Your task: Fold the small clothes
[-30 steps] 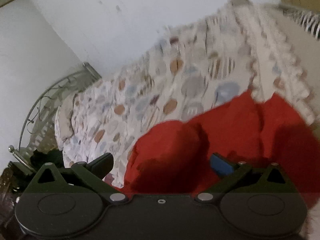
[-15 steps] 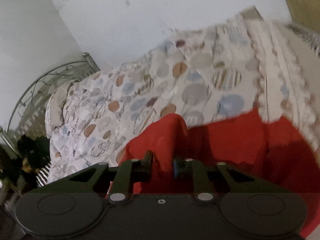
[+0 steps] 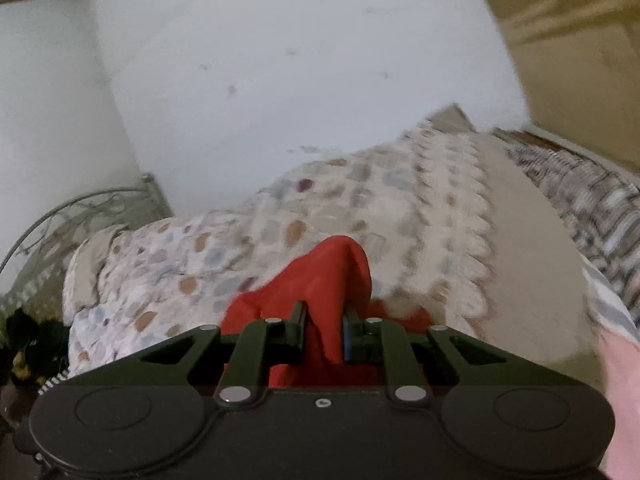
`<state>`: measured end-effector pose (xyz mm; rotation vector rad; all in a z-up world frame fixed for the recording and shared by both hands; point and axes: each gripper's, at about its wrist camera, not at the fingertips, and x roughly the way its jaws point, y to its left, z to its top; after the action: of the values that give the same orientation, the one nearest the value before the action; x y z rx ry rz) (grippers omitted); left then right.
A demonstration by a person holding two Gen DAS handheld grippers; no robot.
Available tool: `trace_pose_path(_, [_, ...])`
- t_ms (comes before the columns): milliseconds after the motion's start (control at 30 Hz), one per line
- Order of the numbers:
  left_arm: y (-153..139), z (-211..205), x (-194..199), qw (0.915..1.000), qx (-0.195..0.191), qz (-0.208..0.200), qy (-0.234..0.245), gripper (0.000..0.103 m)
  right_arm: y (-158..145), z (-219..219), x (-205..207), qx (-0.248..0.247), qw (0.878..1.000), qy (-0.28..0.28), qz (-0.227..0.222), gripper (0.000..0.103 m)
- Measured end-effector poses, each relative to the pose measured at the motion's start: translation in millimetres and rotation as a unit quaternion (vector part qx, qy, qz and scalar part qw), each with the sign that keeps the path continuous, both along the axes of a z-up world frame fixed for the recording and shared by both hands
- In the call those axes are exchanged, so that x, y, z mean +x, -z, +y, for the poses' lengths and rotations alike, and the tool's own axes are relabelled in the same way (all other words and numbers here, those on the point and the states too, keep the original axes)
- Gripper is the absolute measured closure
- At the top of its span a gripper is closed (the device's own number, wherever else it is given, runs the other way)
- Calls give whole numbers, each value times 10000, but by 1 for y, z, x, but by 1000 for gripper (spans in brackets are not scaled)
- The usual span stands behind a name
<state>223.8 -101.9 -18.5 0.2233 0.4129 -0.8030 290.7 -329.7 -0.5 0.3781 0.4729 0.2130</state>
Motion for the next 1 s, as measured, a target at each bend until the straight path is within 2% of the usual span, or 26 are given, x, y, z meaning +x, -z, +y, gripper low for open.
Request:
trace_pose_path(67, [7,-4,-3,9999,80,-55,51,73,18,-8,-1,-15,9998,141,150,86])
trace_pose_path(200, [17,-3,-15,9996,40,-256,72,73,54,-21,-7,372,9978,379,396,86])
trace_pose_path(267, [15,10,-13,9995,-285,-105,88,69,64,-21,-12,443,9976,393,348,86])
trace_pose_path(333, [11,33,-4,9955,-895,316,86,59,68,-16,-16,369,9982,375,287,86])
trace_pose_path(367, [9,47,4,9898,-1290,598,89,56,68,-15,-17,326,9984,352,285,86])
trace_pose_path(400, [7,59,11,9831,-1644,811,48,48,69,-13,-17,273,9986,345,294,86])
trace_pose_path(500, [4,95,26,9648,-2377,1074,-342,25,68,-12,-14,219,9983,419,342,86])
trace_pose_path(567, [7,115,35,9518,-2765,1214,-534,23,68,-13,-12,155,9981,462,373,86])
trace_pose_path(633, [12,132,48,9352,-3100,1545,-733,19,67,-11,-11,70,9980,484,393,86])
trace_pose_path(733, [23,143,66,9209,-3179,1958,-1120,16,66,-6,-12,-64,9978,538,388,85])
trace_pose_path(900, [47,142,92,9041,-2889,2851,-1334,11,62,1,-14,-259,9966,661,412,83])
trace_pose_path(967, [55,142,97,8976,-2837,3096,-1340,9,56,4,-15,-353,9961,690,420,80])
trace_pose_path(1000, [58,143,96,8957,-2828,3154,-1353,7,52,6,-16,-418,9957,715,422,73])
